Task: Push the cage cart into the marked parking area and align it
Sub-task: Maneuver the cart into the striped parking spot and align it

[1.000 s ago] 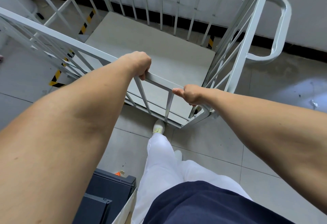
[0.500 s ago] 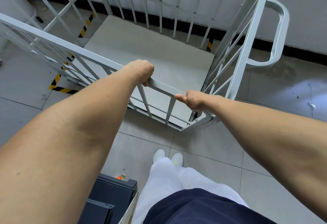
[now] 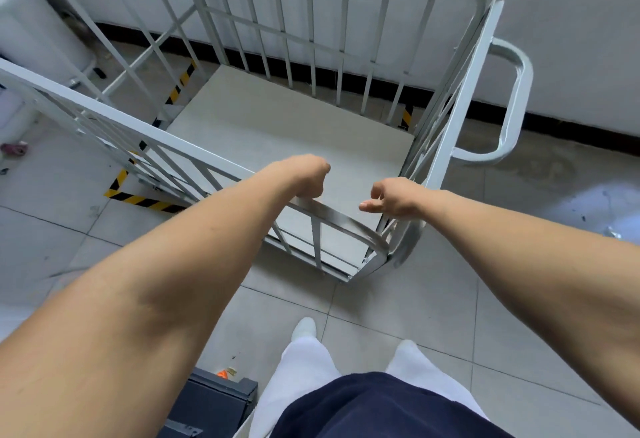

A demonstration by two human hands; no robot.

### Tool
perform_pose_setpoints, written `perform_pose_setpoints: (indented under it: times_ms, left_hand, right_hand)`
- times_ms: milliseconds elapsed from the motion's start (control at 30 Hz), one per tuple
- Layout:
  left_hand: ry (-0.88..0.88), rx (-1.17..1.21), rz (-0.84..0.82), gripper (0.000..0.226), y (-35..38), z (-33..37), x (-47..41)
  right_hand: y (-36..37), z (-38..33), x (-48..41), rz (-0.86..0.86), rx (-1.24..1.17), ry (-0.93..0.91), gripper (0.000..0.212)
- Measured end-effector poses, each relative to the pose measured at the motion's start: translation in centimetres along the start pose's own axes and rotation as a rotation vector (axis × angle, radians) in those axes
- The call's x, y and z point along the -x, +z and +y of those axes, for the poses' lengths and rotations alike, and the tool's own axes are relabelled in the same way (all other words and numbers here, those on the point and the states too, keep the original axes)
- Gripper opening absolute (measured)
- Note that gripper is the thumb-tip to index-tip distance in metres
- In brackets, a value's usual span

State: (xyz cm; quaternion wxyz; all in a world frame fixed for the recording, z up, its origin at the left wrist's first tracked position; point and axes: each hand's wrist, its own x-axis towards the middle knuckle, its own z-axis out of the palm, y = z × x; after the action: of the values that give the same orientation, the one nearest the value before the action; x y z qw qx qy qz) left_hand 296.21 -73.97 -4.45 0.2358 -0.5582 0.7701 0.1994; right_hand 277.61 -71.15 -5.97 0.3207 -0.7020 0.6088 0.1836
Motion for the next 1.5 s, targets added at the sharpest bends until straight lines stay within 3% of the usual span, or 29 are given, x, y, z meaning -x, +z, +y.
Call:
perform_pose_setpoints:
  times_ms: [233,433,600,833,1300,1500]
  left_hand:
    - [-0.017,0.118,0.138,0.040,-3.3,12.7,-2.3]
    - [-0.108,0.177,0.100,0.039,-2.1,21.0,-3.0]
    - [-0.197,0.171,0.092,0.018,-1.4,21.8,-2.2]
    - [-0.299,0.233,0.025,0.032,0.3,21.4,-1.7]
    - [-0.639,0.352,0.156,0.016,1.5,24.5,-3.2]
    - [-0.738,0.409,0.150,0.022,1.1,24.5,-4.2]
  right_hand:
    - [-4.2,9.3,1.4,0.162,0.179,-0.101,0.043]
    - [-6.3,16.0,2.6,0.241,0.270,-0.248,0.034]
    - [-6.0,16.7,2.1,0.238,0.311,-0.354,0.040]
    - [-6.1,16.5,0.1,0.231,0.405,-0.438,0.045]
    - [-7.7,19.8,-4.0,0.132,0.627,-0.666,0.075]
    - [-8.4,19.4,-6.3,0.085,0.664,-0.782,0.067]
